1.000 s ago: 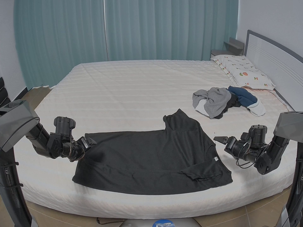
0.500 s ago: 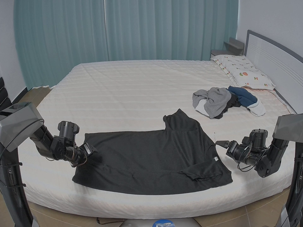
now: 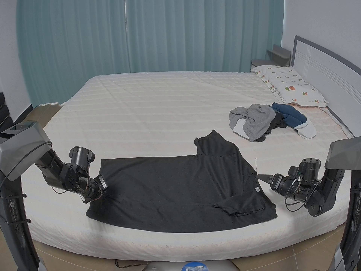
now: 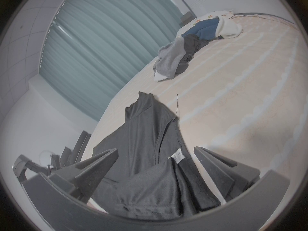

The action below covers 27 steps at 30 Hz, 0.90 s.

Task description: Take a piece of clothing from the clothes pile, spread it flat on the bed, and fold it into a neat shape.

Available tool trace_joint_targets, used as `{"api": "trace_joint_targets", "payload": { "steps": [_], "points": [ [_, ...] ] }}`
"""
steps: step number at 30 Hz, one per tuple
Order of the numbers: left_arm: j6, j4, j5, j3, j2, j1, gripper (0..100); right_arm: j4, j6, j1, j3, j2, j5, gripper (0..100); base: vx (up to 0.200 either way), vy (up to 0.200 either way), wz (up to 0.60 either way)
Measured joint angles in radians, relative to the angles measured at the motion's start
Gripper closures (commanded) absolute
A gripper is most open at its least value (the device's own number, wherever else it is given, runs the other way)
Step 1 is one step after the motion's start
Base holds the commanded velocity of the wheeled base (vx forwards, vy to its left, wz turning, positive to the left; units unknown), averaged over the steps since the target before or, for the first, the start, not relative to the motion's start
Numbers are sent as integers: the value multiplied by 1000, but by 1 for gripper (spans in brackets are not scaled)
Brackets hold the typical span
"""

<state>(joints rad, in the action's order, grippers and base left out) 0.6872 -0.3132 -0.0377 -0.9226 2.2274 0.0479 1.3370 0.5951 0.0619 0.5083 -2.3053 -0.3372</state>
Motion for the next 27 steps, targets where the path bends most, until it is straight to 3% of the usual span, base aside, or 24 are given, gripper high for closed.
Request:
{"api": "trace_joint_targets", "payload": {
  "steps": [6,27],
  "points": [
    [2,1,26,2,0,-6,100,49,-59,-4,-25,-23,-94,0,0,0,0],
    [11,1,27,-5,8,-8,100,127,-75,5,-8,-132,-171,0,0,0,0]
  ]
}}
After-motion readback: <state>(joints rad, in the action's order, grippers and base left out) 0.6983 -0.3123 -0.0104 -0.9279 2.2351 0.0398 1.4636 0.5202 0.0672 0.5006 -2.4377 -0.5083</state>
